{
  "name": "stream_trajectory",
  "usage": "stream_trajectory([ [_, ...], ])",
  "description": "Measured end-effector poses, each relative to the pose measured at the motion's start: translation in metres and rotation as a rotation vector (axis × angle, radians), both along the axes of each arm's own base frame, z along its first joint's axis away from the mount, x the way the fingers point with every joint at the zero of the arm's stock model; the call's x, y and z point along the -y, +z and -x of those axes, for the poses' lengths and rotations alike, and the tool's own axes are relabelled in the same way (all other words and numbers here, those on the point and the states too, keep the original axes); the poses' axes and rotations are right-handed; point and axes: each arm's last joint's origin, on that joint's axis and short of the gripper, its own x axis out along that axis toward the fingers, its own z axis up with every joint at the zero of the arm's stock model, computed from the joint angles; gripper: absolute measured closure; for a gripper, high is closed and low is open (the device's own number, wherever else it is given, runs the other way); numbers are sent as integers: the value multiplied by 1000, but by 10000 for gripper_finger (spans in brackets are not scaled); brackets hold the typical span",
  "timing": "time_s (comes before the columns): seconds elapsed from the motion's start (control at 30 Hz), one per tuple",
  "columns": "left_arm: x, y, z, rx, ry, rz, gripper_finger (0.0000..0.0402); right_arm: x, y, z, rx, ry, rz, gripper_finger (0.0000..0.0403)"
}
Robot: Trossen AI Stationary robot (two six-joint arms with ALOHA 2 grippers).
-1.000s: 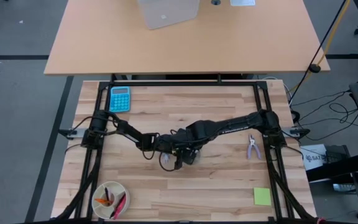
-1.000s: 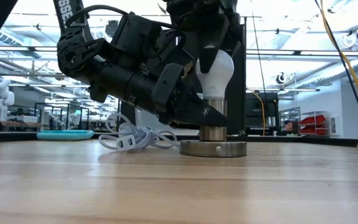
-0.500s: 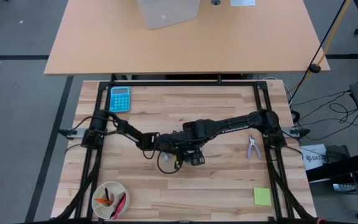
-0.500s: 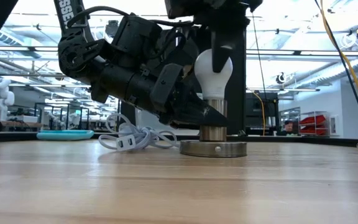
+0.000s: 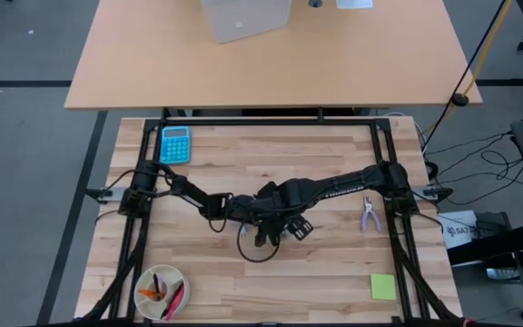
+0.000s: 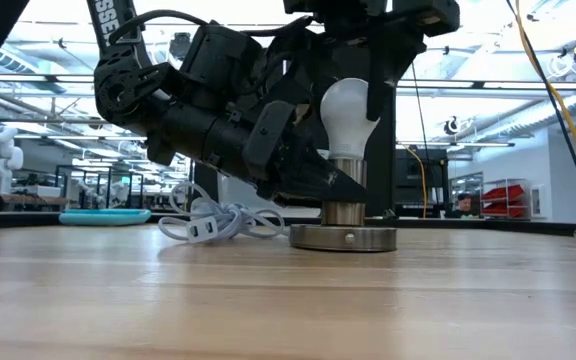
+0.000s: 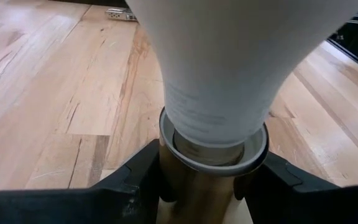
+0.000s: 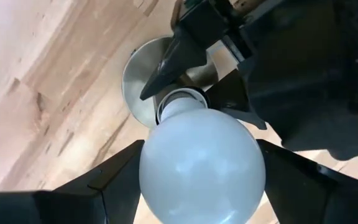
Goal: Screw lightbulb
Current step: Remove the light bulb from the lamp
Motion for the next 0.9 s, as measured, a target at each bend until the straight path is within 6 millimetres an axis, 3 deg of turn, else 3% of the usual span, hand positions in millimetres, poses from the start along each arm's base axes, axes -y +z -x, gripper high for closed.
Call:
stream_trajectory([
  [0.43, 2, 1, 0, 5, -19, 14, 227, -14, 11, 1, 25, 46, 23, 124],
  [0.9, 2, 1, 0, 6, -24, 13, 227, -17, 13, -2, 99, -480, -155, 123],
])
